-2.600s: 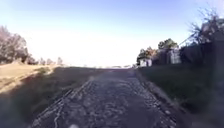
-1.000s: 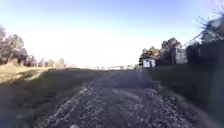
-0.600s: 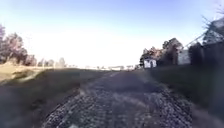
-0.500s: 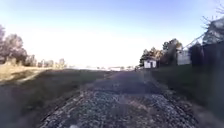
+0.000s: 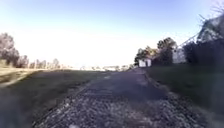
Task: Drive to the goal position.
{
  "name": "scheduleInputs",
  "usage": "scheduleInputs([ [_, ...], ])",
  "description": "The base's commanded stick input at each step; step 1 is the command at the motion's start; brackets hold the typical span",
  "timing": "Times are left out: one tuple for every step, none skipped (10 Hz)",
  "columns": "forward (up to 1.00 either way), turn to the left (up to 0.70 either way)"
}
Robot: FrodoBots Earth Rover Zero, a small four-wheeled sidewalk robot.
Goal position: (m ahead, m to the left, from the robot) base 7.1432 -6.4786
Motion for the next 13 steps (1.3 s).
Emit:
scheduleInputs([
  [0.83,0.0],
  [0.83,0.0],
  [0.83,0.0],
  [0.83,0.0],
  [0.83,0.0],
  [0.82,0.0],
  [0.82,0.0],
  [0.83,0.0],
  [0.81,0.0],
  [0.81,0.0],
  [0.81,0.0],
  [0.81,-0.03],
  [0.81,-0.15],
])
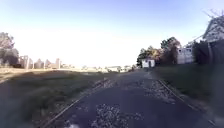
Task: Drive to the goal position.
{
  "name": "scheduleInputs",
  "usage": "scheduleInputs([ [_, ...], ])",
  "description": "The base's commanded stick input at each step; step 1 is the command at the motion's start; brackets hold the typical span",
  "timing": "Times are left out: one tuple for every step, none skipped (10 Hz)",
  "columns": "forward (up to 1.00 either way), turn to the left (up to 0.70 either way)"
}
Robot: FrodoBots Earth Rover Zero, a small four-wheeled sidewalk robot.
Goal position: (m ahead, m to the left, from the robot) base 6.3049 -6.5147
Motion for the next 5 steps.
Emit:
scheduleInputs([
  [0.8,-0.27],
  [0.8,-0.32],
  [0.8,-0.32],
  [0.8,-0.32],
  [0.79,-0.32],
])
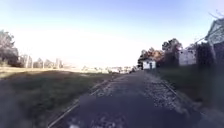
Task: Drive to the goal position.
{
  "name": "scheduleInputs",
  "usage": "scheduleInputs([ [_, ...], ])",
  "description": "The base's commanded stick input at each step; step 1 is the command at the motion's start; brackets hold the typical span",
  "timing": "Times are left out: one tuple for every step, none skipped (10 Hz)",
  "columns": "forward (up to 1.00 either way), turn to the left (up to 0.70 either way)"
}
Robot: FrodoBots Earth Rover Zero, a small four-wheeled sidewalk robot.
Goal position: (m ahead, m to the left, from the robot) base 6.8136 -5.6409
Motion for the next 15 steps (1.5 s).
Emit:
scheduleInputs([
  [0.79,-0.32],
  [0.79,-0.32],
  [0.79,-0.32],
  [0.78,-0.29],
  [0.76,-0.31],
  [0.72,-0.35],
  [0.71,-0.3],
  [0.71,-0.2],
  [0.7,-0.11],
  [0.7,0.0],
  [0.7,0.0],
  [0.7,0.0],
  [0.7,0.0],
  [0.7,0.0],
  [0.7,0.0],
])
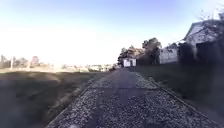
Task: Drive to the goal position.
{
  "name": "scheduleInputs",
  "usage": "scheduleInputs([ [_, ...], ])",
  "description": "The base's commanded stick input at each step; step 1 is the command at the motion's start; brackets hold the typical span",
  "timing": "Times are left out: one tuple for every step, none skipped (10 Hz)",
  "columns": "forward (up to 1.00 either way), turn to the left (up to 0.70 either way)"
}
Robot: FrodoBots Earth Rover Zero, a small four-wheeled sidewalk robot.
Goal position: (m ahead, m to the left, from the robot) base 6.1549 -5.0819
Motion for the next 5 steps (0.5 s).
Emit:
scheduleInputs([
  [0.7,0.0],
  [0.7,0.0],
  [0.7,0.0],
  [0.7,0.0],
  [0.7,0.0],
])
